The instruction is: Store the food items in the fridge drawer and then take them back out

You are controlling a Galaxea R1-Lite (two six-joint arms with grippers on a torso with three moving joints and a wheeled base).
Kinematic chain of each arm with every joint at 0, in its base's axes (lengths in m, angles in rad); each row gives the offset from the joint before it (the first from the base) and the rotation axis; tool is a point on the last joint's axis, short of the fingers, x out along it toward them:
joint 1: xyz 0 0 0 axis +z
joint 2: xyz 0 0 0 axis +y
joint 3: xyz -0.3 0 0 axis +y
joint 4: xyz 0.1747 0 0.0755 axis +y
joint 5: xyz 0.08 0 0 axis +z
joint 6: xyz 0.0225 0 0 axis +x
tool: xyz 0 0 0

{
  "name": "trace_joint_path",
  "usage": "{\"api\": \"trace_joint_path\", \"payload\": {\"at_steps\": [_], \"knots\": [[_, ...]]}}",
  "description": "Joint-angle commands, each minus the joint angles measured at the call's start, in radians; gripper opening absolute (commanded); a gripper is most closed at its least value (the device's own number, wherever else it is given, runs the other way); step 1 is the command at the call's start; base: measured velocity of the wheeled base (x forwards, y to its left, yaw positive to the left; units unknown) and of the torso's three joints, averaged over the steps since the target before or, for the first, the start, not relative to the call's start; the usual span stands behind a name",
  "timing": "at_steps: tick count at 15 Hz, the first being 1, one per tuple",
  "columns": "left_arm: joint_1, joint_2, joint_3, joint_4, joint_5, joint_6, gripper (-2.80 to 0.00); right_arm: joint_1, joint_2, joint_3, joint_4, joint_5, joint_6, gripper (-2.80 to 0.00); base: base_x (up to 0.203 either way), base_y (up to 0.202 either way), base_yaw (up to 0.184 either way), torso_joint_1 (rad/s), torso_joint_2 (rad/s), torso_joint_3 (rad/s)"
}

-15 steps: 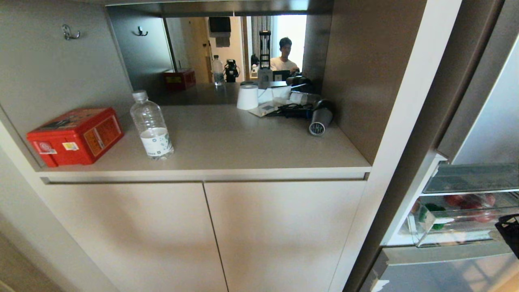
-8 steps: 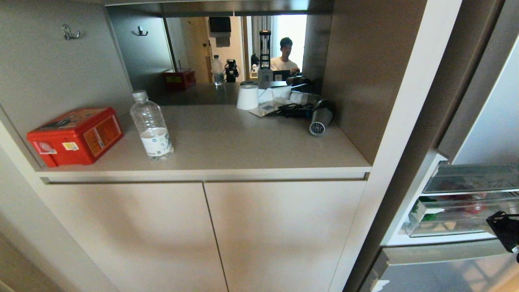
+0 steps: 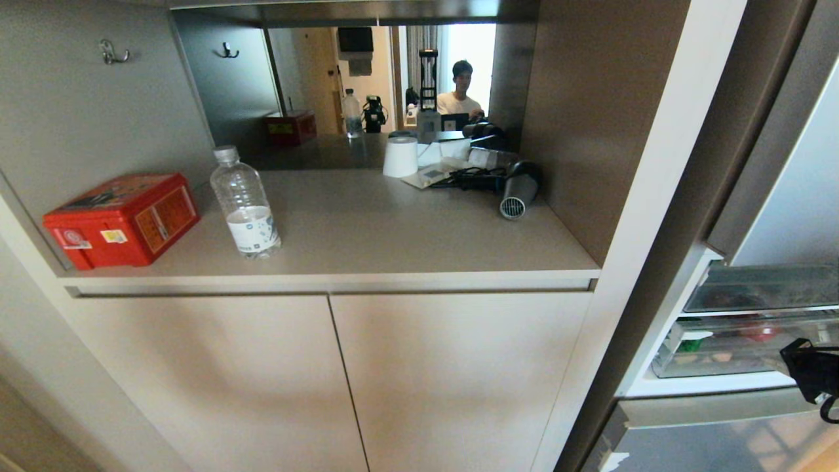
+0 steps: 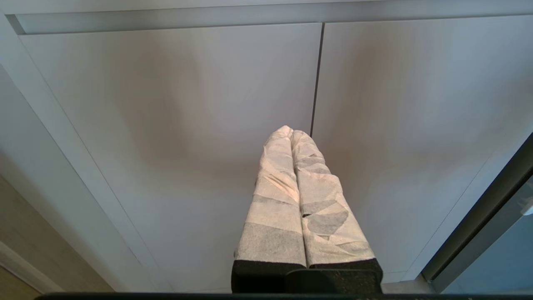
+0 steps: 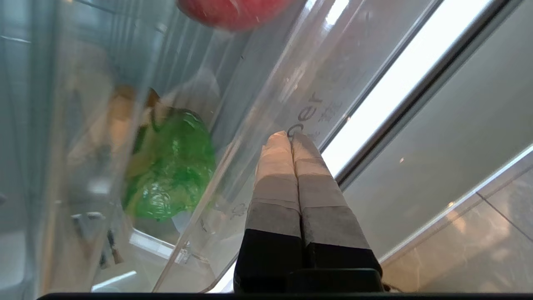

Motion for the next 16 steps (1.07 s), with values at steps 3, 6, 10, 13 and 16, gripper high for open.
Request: {"api": "trace_joint_path", "payload": {"at_steps": [3, 6, 10, 13, 16], "knots": [[0.001, 0.000, 0.011, -0.001, 0.000, 0.000, -2.80, -0.013, -0.027, 0.024, 0.004, 0.001, -0.003, -2.80, 0.000, 0.000, 0.000, 0.000, 0.00, 0.000], [0.000, 0.000, 0.011, -0.001, 0.000, 0.000, -2.80, -0.074, -0.125, 0.138, 0.013, 0.002, -0.014, -2.80, 0.000, 0.000, 0.000, 0.000, 0.00, 0.000], [0.000, 0.000, 0.011, -0.001, 0.000, 0.000, -2.80, -0.207, -0.352, 0.372, 0.081, 0.012, -0.139, -2.80, 0.000, 0.000, 0.000, 0.000, 0.00, 0.000], [0.000, 0.000, 0.011, -0.001, 0.000, 0.000, -2.80, -0.324, -0.587, 0.532, 0.104, 0.058, -0.233, -2.80, 0.000, 0.000, 0.000, 0.000, 0.00, 0.000], [0.000, 0.000, 0.011, -0.001, 0.000, 0.000, -2.80, -0.474, -0.816, 0.656, 0.108, 0.076, -0.258, -2.80, 0.000, 0.000, 0.000, 0.000, 0.00, 0.000]]}}
